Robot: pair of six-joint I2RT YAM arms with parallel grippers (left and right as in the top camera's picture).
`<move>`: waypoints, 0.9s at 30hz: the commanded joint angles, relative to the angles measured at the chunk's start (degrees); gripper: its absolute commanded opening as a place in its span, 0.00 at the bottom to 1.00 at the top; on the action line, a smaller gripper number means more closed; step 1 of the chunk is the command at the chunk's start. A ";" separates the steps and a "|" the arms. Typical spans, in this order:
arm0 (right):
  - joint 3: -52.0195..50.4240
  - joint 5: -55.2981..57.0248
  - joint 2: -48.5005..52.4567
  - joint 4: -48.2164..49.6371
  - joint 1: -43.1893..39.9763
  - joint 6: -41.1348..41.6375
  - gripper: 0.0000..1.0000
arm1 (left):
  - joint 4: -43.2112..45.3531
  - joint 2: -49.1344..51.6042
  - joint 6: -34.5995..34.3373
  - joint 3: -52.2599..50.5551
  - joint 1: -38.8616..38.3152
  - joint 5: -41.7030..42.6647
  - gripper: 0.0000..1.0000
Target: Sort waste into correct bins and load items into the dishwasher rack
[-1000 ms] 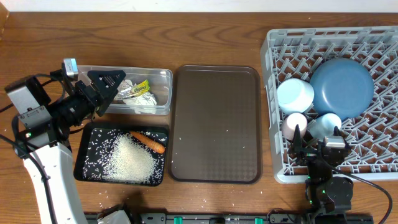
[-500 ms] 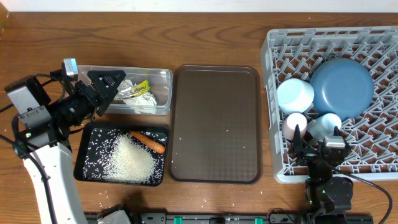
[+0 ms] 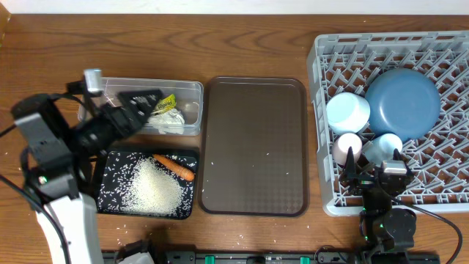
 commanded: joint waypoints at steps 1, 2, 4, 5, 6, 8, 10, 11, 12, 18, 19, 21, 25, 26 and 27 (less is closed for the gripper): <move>-0.07 -0.35 -0.42 -0.26 -0.24 -0.66 0.99 | 0.00 -4.15 -0.48 0.48 -5.57 0.31 0.99; -0.07 -0.35 -0.42 -0.26 -0.24 -0.66 0.99 | 0.00 -5.53 -0.48 0.48 -7.63 0.31 0.98; -0.07 -0.35 -0.42 -0.26 -0.24 -0.66 0.99 | 0.00 -7.80 -0.48 0.48 -10.82 0.31 0.99; -0.07 -0.35 -0.42 -0.26 -0.24 -0.63 0.99 | 0.00 -8.94 -0.48 0.48 -12.61 0.31 0.99; -0.07 -0.35 -0.42 -0.26 -0.24 -0.63 0.99 | 0.00 -10.01 -0.48 0.48 -14.40 0.31 0.99; -0.07 -0.35 -0.42 -0.26 -0.24 -0.66 0.99 | 0.00 -11.80 -0.48 0.48 -17.31 0.31 0.99; -0.07 -0.35 -0.42 -0.26 -0.24 -0.66 0.99 | 0.00 -13.57 -0.48 0.48 -20.28 0.33 0.99; -0.07 -0.35 -0.42 -0.26 -0.24 -0.63 0.99 | 0.00 -14.36 -0.48 0.48 -21.77 0.31 0.99; -0.07 -0.35 -0.42 -0.26 -0.24 -0.66 0.99 | 0.00 -14.99 -0.48 0.48 -22.99 0.33 0.98; -0.07 -0.35 -0.42 -0.26 -0.24 -0.63 0.99 | 0.00 -18.91 -0.48 0.48 -27.98 0.33 0.99; -0.07 -0.35 -0.42 -0.26 -0.24 -0.66 0.99 | -0.02 -19.52 -0.48 0.48 -28.35 0.33 0.99; -0.07 -0.35 -0.42 -0.26 -0.24 -0.66 0.99 | -0.02 -20.59 -0.48 0.48 -28.52 0.33 0.99; -0.07 -0.35 -0.42 -0.26 -0.24 -0.63 0.99 | 0.11 -23.43 -0.44 -0.07 -28.57 0.28 0.99; -0.07 -0.35 -0.42 -0.26 -0.24 -0.66 0.99 | 0.17 -24.17 -0.44 -0.39 -28.57 0.33 0.99; -0.07 -0.35 -0.42 -0.26 -0.24 -0.63 0.99 | 0.11 -25.00 -0.44 -0.94 -28.59 0.35 0.98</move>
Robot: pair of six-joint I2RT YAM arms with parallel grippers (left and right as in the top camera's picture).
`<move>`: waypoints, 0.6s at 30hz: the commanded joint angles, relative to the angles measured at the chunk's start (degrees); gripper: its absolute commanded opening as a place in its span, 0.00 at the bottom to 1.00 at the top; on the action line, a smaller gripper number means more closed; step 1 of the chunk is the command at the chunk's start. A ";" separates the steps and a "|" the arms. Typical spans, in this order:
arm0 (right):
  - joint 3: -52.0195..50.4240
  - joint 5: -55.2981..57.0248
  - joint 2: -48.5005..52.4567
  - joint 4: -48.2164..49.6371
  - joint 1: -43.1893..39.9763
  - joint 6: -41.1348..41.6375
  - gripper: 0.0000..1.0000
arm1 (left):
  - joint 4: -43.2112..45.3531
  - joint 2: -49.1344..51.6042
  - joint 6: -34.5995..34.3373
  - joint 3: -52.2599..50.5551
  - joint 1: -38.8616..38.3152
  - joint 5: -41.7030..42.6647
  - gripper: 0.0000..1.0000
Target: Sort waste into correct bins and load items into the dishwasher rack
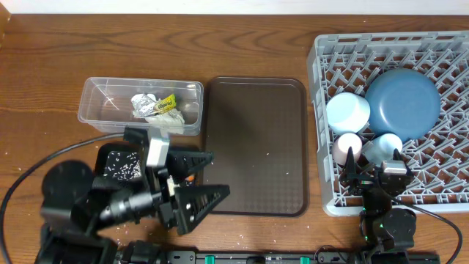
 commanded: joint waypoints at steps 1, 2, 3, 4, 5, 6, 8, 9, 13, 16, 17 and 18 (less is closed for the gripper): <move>-0.07 -0.37 -0.42 -0.26 -0.24 -0.66 0.99 | 0.00 -3.04 -0.46 -1.77 -0.26 0.35 0.99; -0.07 -0.37 -0.42 -0.26 -0.24 -0.66 0.99 | 0.02 -4.20 -0.46 -3.19 -0.26 0.33 0.99; -0.07 -0.37 -0.42 -0.26 -0.24 -0.66 0.99 | 0.02 -5.49 -0.46 -5.01 -0.26 0.33 0.99; -0.07 -0.37 -0.42 -0.26 -0.24 -0.66 0.99 | 0.07 -6.69 -0.46 -6.82 -0.24 0.31 0.99; -0.07 -0.37 -0.42 -0.26 -0.24 -0.66 0.99 | 0.09 -7.87 -0.44 -8.74 -0.24 0.24 0.99; -0.07 -0.37 -0.42 -0.26 -0.24 -0.63 0.99 | 0.11 -9.18 -0.46 -10.97 -0.24 -0.50 0.98; -0.07 -0.37 -0.42 -0.26 -0.24 -0.66 0.99 | 0.09 -11.50 -0.48 -15.10 -0.24 -2.75 0.99; -0.07 -0.37 -0.42 -0.26 -0.24 -0.66 0.99 | 0.09 -12.52 -0.48 -17.03 -0.24 -3.56 0.99; -0.07 -0.37 -0.42 -0.26 -0.24 -0.63 0.99 | 0.61 -16.68 -0.48 -24.68 -0.24 -7.17 0.99; -0.07 -0.37 -0.42 -0.26 -0.24 -0.66 0.99 | 0.72 -20.20 -0.48 -30.32 -0.24 -9.66 0.99; -0.07 -0.37 -0.42 -0.26 -0.24 -0.63 0.99 | 0.74 -21.27 -0.50 -31.80 -0.24 -9.94 0.99; -0.07 -0.37 -0.42 -0.26 -0.24 -0.66 0.99 | 0.72 -22.34 -0.50 -33.14 -0.24 -10.23 0.99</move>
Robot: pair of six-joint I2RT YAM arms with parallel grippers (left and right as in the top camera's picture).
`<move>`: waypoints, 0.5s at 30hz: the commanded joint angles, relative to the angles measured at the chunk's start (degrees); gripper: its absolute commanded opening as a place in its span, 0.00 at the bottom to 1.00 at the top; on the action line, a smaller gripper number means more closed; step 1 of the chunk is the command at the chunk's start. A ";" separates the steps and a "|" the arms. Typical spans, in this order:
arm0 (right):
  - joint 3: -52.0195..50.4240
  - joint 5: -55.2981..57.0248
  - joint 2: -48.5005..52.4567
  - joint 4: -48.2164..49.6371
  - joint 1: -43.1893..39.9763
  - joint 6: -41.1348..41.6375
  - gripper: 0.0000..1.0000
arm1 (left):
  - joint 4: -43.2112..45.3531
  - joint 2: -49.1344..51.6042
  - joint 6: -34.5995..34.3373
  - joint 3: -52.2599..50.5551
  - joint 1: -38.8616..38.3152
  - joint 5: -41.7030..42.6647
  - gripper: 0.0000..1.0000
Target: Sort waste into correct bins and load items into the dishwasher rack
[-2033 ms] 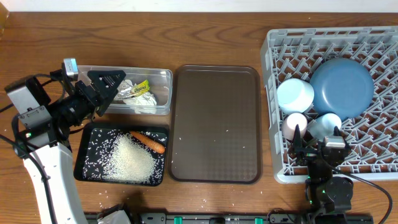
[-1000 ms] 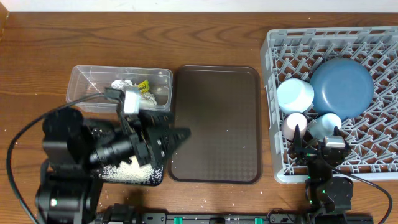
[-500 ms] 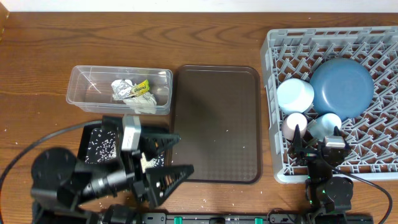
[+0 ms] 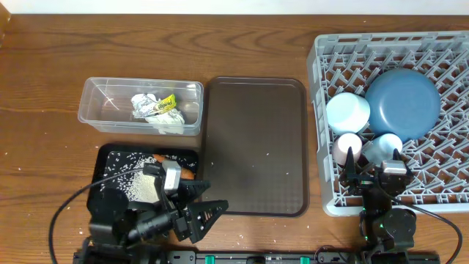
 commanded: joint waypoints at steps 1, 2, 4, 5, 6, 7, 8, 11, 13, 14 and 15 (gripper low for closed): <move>-0.07 -0.22 -0.39 -0.24 -0.24 -0.63 0.99 | 0.33 -3.89 -0.48 -4.09 -0.22 -2.78 0.99; -0.07 -0.22 -0.39 -0.24 -0.24 -0.61 0.99 | 0.31 -4.94 -0.46 -5.22 -0.22 -2.80 0.99; -0.07 -0.22 -0.39 -0.24 -0.24 -0.63 0.99 | 0.33 -7.37 -0.46 -7.54 -0.22 -3.85 0.99; -0.07 -0.22 -0.39 -0.24 -0.24 -0.61 0.99 | 0.35 -8.35 -0.48 -8.50 -0.22 -4.76 0.99; -0.07 -0.22 -0.39 -0.24 -0.24 -0.63 0.99 | 0.55 -9.27 -0.48 -9.42 -0.22 -5.42 0.99; -0.07 -0.22 -0.39 -0.24 -0.24 -0.63 0.99 | 0.90 -10.29 -0.46 -10.49 -0.22 -6.03 0.99; -0.07 -0.22 -0.39 -0.24 -0.24 -0.61 0.99 | 1.53 -11.15 -0.46 -11.41 -0.22 -6.19 0.99; -0.07 -0.22 -0.39 -0.24 -0.24 -0.63 0.99 | 4.44 -13.97 -0.46 -14.49 -0.22 -6.21 0.99; -0.07 -0.22 -0.39 -0.24 -0.24 -0.63 0.99 | 7.17 -15.47 -0.44 -16.39 -0.22 -6.23 0.99; -0.07 -0.22 -0.39 -0.24 -0.24 -0.63 0.99 | 9.31 -16.37 -0.46 -17.68 -0.22 -6.80 0.99; -0.07 -0.22 -0.39 -0.24 -0.24 -0.63 0.99 | 11.52 -16.39 -0.46 -18.73 -0.22 -7.54 0.99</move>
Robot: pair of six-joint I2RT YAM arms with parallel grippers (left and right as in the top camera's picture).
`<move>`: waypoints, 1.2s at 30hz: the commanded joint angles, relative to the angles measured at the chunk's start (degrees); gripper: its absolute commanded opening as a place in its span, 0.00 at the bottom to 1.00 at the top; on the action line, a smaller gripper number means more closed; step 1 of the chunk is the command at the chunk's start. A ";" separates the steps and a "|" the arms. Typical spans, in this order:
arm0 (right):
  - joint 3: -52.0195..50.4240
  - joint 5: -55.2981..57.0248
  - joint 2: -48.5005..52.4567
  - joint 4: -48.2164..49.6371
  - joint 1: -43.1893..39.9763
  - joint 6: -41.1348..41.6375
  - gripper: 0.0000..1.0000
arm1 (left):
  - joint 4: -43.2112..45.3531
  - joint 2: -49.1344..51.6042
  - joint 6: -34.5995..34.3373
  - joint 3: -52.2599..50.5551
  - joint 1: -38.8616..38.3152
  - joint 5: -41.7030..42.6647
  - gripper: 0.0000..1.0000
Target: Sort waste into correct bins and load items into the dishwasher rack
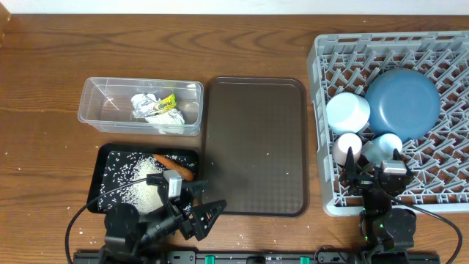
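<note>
The grey dishwasher rack (440, 183) at the right holds a blue plate (403, 101), a light blue bowl (348, 111) and two cups (346, 145). A clear bin (110, 103) at upper left contains crumpled wrappers (156, 110). Below it a black tray (102, 169) carries rice and a carrot (173, 166). My left gripper (207, 207) sits low at the front edge, fingers spread open and empty, over the corner between black tray and brown tray. My right gripper (372, 167) rests folded at the rack's front edge; its jaw state does not show.
A bare brown serving tray (254, 145) lies in the middle of the wooden table. Rice grains are scattered on the table near the front left. A black rail runs along the front edge.
My left arm has drawn back a little lower toward the front edge, uncovering more of the black tray and the carrot. The right arm has not moved.
My left gripper was first over the clear bin by the wrappers. Then it was off the bin, low over the black tray, open and empty. It has since folded down to the front edge. Wrappers stay in the bin; the rack's load is unchanged.
</note>
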 commanded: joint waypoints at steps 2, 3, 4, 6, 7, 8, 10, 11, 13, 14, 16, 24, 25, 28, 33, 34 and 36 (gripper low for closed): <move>-0.07 -0.22 -0.39 -0.24 -0.24 -0.63 0.99 | 8.46 -1.40 -0.33 -4.28 -0.24 -3.76 0.99; -0.07 -0.20 -0.39 -0.24 -0.24 -0.63 0.99 | 11.26 -1.40 -0.31 -5.22 -0.24 -4.96 0.99; -0.07 -0.22 -0.39 -0.24 -0.24 -0.63 0.99 | 14.14 -1.40 -0.31 -6.14 -0.24 -6.69 0.99; -0.07 -0.22 -0.39 -0.24 -0.24 -0.61 0.99 | 20.68 -1.40 -0.24 -8.00 -0.24 -11.52 0.99; -0.07 -0.24 -0.39 -0.24 -0.24 -0.61 0.99 | 23.76 -1.40 0.09 -8.83 -0.24 -14.69 0.99; -0.07 -0.22 -0.39 -0.24 -0.24 -0.61 0.99 | 26.18 -1.40 0.85 -9.51 -0.24 -17.44 0.99; -0.07 -0.22 -0.39 -0.24 -0.24 -0.61 0.99 | 31.50 -1.40 3.54 -10.99 -0.39 -23.32 0.99; -0.07 -0.22 -0.39 -0.24 -0.24 -0.61 0.99 | 33.24 -1.40 5.09 -11.43 -0.46 -25.46 0.99; -0.07 -0.22 -0.39 -0.24 -0.24 -0.61 0.99 | 33.77 -1.40 9.64 -11.39 -0.55 -29.99 0.99; -0.07 -0.22 -0.39 -0.24 -0.24 -0.61 0.99 | 33.75 -1.40 11.58 -11.39 -0.59 -31.80 0.99; -0.07 -0.22 -0.39 -0.24 -0.24 -0.61 0.99 | 33.68 -1.40 16.31 -11.39 -0.59 -35.39 0.99; -0.07 -0.22 -0.39 -0.24 -0.24 -0.61 0.99 | 23.98 -1.40 33.97 -11.39 -0.59 -46.14 0.99; -0.07 -0.22 -0.39 -0.24 -0.24 -0.61 0.99 | 21.55 -1.40 35.80 -11.39 -0.59 -46.88 0.99; -0.07 -0.22 -0.39 -0.24 -0.24 -0.61 0.99 | 15.50 -1.42 40.74 -11.39 -0.59 -47.21 0.99; -0.07 -0.22 -0.39 -0.24 -0.24 -0.61 0.99 | 15.72 -1.44 44.70 -11.39 -0.52 -48.48 0.99; -0.07 -0.22 -0.39 -0.24 -0.24 -0.61 0.99 | 15.69 -1.44 45.29 -11.39 -0.37 -48.48 0.99; -0.07 -0.22 -0.39 -0.24 -0.24 -0.63 0.99 | 15.69 -1.44 45.40 -11.39 0.63 -48.39 0.99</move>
